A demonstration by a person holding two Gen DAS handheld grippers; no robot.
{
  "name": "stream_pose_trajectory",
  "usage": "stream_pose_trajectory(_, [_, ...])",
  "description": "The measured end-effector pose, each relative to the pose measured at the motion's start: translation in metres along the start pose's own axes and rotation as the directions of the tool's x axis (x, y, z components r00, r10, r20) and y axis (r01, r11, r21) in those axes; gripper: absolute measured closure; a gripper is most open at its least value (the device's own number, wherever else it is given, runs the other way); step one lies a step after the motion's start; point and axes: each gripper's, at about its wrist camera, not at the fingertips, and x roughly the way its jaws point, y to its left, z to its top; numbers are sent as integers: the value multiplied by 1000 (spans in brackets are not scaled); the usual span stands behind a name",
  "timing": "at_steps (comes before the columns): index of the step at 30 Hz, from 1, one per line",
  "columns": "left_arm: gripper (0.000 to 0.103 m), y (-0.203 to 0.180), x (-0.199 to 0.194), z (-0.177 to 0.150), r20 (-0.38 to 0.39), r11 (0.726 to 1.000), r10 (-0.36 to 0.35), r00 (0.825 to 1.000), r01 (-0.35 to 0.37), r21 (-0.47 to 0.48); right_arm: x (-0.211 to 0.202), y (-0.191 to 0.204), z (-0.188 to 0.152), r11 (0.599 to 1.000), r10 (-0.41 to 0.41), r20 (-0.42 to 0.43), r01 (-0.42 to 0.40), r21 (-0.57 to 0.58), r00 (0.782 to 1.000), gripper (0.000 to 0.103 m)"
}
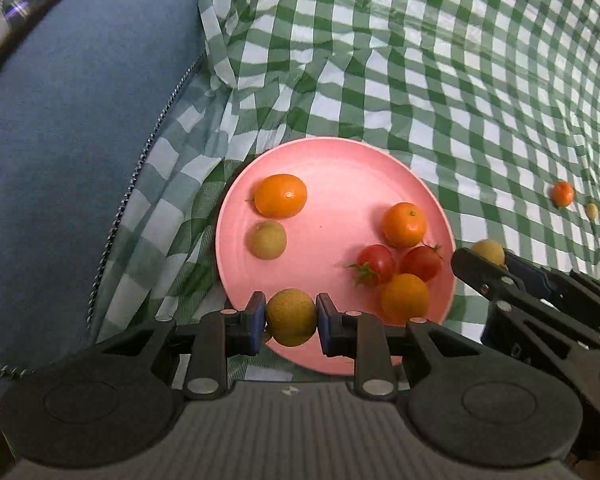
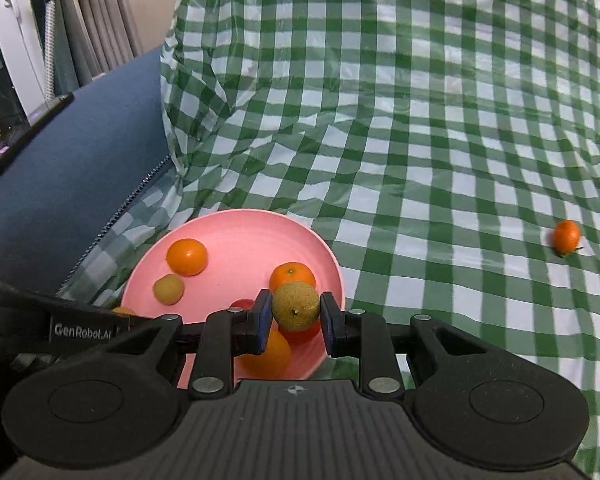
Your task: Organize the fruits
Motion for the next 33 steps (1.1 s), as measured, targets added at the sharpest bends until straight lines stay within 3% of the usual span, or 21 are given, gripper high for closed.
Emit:
stream_pose_trajectory(5, [73, 0, 16, 6, 2, 1000, 17, 1000, -17, 26, 30, 0, 7, 999, 27, -47, -25, 40, 999, 76])
stream_pose_trajectory(6, [68, 1, 14, 8, 16, 1000, 17, 1000, -18, 25, 33, -1, 10, 997, 55, -44, -52, 65, 998, 76])
stream_pose_trajectory(7, [58, 2, 9, 10, 40, 1000, 19, 999, -20, 22, 34, -3, 14, 992, 85, -38, -81, 96, 996, 76])
stream_pose_trajectory(9, [10, 5, -4, 13, 95, 998, 60, 994, -61, 17, 30, -5, 24, 984, 107, 5, -107, 143, 994, 68])
stream_pose_trajectory(11, [0, 9, -21, 10, 164, 994, 102, 981, -105, 7, 20, -7, 31, 983, 98, 48, -104, 148, 994, 44])
stream_pose_trajectory(13, [0, 14, -38, 3, 199, 994, 105, 974, -105, -10, 5, -6, 33, 992, 62, 81, -71, 108, 995, 34])
stream_pose_trajectory(20, [0, 25, -76, -31, 166, 990, 123, 978, -109, -92, -74, 6, 4, 997, -52, 182, 61, -45, 982, 4])
stream_pose_trajectory(25, [0, 19, -107, -55, 175, 986, 117, 978, -94, -136, -135, 21, -12, 995, -70, 286, 88, -50, 956, 1])
stream_pose_trajectory(29, [0, 11, -135, -74, 230, 986, 131, 964, -101, -135, -155, 34, -18, 992, -65, 299, 94, -87, 952, 1])
stream_pose_trajectory(33, [0, 5, -160, -92, 269, 986, 144, 952, -117, -115, -184, 41, -30, 993, -52, 360, 88, -84, 932, 1])
